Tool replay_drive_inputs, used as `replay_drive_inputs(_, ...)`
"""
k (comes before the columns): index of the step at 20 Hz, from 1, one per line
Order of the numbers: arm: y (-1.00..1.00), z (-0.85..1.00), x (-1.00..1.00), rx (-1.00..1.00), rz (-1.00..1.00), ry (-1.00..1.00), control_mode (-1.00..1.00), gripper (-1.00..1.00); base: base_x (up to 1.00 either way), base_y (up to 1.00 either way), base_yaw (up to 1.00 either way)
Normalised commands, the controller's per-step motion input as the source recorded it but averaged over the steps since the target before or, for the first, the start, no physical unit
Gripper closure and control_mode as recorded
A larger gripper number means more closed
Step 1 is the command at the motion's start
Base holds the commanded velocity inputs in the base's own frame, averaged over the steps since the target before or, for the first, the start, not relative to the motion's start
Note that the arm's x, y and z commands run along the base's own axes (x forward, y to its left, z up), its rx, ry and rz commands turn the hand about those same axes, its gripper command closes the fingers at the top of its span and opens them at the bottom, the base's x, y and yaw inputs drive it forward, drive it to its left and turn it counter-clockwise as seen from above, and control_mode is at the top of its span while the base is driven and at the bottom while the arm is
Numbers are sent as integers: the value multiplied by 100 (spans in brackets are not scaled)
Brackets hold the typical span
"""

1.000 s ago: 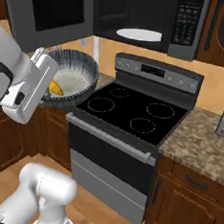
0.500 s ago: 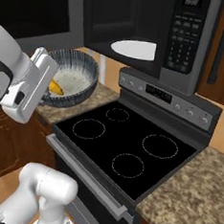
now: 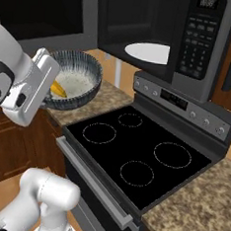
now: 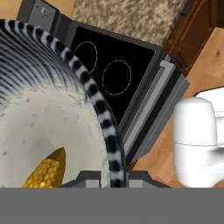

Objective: Pick the corn from the sink and place it in the bowl. Then pick the bowl and place it in the microwave. Then close the microwave door and press the start button.

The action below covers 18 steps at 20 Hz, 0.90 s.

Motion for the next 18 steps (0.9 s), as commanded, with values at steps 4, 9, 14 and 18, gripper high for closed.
replay_drive_inputs(4, 0, 19, -6, 0, 0, -3, -100, 100, -6, 0, 1)
replay_drive_inputs(9, -14, 61, -5, 0, -5, -4, -100, 100, 0, 0, 0)
replay_drive_inputs(14, -14, 54, 14, 2, -1, -12, -100, 100, 0, 0, 0)
replay_drive_inputs(18, -1, 27, 23, 0, -1, -20, -100, 100, 0, 0, 0)
